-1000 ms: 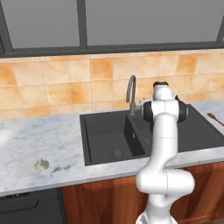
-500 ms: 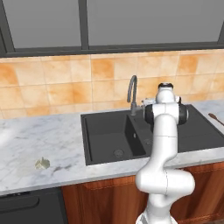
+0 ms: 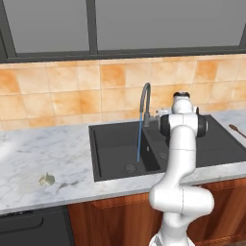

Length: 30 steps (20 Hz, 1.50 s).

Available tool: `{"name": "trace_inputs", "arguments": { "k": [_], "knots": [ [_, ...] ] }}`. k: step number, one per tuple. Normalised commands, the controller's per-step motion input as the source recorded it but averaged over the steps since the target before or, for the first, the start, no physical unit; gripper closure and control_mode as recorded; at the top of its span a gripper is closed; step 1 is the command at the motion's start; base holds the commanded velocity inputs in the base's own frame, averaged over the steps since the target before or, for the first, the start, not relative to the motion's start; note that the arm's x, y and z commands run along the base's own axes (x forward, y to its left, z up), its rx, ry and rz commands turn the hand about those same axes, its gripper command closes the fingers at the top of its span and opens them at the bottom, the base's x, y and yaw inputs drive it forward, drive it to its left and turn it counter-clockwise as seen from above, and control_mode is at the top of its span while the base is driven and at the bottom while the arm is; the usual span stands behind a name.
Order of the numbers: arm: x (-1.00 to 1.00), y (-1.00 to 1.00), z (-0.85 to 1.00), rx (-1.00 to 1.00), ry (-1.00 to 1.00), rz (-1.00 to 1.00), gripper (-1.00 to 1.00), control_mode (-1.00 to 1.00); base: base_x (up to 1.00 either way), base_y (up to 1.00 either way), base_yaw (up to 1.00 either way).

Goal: Turn on the sink faucet. Then move the garlic from the counter to the sink. Turn off the sink. Move the vegetable from the sink to the pot next to the stove. Finally move the pot to the front center burner.

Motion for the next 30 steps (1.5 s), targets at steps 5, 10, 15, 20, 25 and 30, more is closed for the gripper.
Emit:
{"name": "trace_inputs", "arguments": {
  "k": [5,10,15,20,25,30],
  "knots": [
    [-0.27,0.0,0.19,0.03,-0.02,-0.05,-1.0,-1.0,0.0,0.0,0.0],
    [-0.55,-0.01,0.24,0.03,0.0,-0.1,-1.0,-1.0,0.0,0.0,0.0],
    [-0.51,0.0,0.49,0.0,0.0,-0.13,-1.0,-1.0,0.0,0.0,0.0],
    [-0.54,0.0,0.51,0.0,-0.06,-0.17,-1.0,-1.0,0.0,0.0,0.0],
    [-0.6,0.0,0.48,-0.01,-0.12,-0.17,-1.0,-1.0,0.0,0.0,0.0],
    [-0.78,0.08,0.25,-0.09,-0.09,-0.03,-1.0,-1.0,0.0,0.0,0.0]
  ]
}}
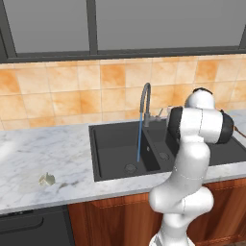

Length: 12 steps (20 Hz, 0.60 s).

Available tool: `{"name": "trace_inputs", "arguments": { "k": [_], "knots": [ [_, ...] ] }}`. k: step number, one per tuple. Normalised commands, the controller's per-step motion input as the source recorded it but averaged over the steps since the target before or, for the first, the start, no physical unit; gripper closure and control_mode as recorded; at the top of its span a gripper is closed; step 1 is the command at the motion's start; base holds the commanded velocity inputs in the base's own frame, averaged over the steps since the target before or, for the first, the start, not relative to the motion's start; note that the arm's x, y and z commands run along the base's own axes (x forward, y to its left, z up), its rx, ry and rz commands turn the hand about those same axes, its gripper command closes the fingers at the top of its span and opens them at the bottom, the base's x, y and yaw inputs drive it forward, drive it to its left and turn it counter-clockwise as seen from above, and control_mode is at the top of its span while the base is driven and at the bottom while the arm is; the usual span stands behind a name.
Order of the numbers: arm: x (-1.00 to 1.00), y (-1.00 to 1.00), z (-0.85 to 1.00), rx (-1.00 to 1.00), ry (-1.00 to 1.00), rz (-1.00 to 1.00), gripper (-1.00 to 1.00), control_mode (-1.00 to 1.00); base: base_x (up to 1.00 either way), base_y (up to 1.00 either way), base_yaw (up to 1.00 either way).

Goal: Turn on the sink faucet. Then move the garlic from the counter to the sink. Turn off the sink. Move the vegetable from the sink to the pot next to the stove. Finally move the pot to the front center burner.

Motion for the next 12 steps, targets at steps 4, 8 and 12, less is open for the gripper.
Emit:
{"name": "trace_inputs", "arguments": {
  "k": [4,8,12],
  "knots": [
    [-0.84,0.08,0.18,-0.18,0.0,0.0,-1.0,-1.0,0.0,0.0,0.0],
    [-0.83,0.1,0.47,-0.16,0.0,0.0,-1.0,-1.0,0.0,0.0,0.0],
    [-0.77,0.27,0.56,-0.15,0.02,0.0,-1.0,-1.0,0.0,0.0,0.0]
  ]
}}
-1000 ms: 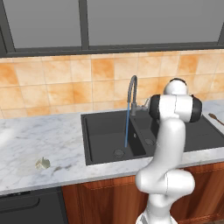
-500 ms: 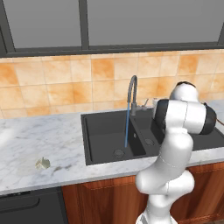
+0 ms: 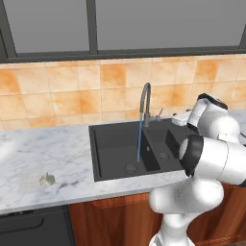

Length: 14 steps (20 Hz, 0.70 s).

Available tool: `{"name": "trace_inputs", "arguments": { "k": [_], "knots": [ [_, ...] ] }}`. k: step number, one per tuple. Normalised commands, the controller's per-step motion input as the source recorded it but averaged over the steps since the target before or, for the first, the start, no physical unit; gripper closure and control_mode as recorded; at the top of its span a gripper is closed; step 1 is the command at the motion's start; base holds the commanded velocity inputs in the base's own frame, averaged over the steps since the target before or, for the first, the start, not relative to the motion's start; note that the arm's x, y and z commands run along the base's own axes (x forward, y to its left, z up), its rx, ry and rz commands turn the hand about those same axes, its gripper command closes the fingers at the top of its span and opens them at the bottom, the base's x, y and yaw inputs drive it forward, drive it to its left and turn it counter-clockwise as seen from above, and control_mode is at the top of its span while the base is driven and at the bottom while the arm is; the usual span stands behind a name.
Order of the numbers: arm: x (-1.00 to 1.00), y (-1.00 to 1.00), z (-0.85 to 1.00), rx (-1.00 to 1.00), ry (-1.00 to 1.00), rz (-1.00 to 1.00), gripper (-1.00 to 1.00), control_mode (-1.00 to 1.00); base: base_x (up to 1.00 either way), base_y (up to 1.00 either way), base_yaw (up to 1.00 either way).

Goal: Turn on the sink faucet. Then move the garlic from the counter to the sink. Turn off the sink. Move the vegetable from the sink to the pot next to the stove. Finally move the pot to the front center burner.

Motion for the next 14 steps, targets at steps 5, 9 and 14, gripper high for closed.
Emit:
{"name": "trace_inputs", "arguments": {
  "k": [5,9,14],
  "knots": [
    [-0.79,0.37,0.48,-0.14,0.1,0.0,-1.0,-1.0,0.0,0.0,0.0],
    [-0.71,0.5,0.6,-0.11,0.2,0.0,-1.0,-1.0,0.0,0.0,0.0],
    [-0.54,0.73,0.52,-0.12,0.26,0.0,-1.0,-1.0,0.0,0.0,0.0]
  ]
}}
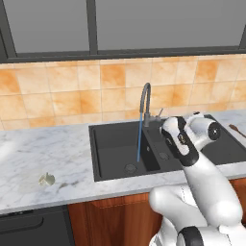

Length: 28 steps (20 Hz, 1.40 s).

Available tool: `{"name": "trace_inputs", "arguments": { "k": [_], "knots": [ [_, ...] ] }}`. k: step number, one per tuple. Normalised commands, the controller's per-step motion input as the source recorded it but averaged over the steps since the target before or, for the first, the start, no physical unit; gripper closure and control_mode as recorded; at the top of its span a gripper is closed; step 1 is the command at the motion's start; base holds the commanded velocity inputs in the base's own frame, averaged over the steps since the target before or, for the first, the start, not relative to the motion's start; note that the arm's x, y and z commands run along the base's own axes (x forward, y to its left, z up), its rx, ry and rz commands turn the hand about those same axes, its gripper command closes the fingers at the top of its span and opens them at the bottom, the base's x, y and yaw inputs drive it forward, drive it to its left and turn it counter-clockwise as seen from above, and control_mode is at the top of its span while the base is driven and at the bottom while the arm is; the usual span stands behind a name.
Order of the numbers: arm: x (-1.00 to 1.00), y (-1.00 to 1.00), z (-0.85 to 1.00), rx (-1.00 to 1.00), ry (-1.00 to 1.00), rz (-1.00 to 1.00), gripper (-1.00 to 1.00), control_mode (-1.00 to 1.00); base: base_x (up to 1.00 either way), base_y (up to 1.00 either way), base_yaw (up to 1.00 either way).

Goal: Turn on the sink faucet. Then move the garlic from the counter to the sink. Turn off the sink. Move the vegetable from the sink to the pot next to the stove. Finally move the pot to the front center burner.

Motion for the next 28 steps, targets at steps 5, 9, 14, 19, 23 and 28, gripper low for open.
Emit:
{"name": "trace_inputs", "arguments": {
  "k": [5,9,14,19,23,28],
  "knots": [
    [-0.47,0.7,0.45,-0.1,0.29,0.0,-1.0,-1.0,0.0,0.0,0.0],
    [-0.34,0.87,0.04,-0.12,0.22,0.0,-1.0,-1.0,0.0,0.0,0.0],
    [-0.38,0.58,-0.18,-0.11,0.03,0.03,-1.0,-1.0,0.0,0.0,0.0],
    [-0.34,0.89,-0.03,-0.07,0.1,0.0,-1.0,-1.0,0.0,0.0,0.0],
    [-0.35,0.6,-0.02,0.0,0.08,0.01,-1.0,-1.0,0.0,0.0,0.0],
    [-0.26,0.38,0.01,-0.02,0.05,0.05,-1.0,-1.0,0.0,0.0,0.0]
  ]
}}
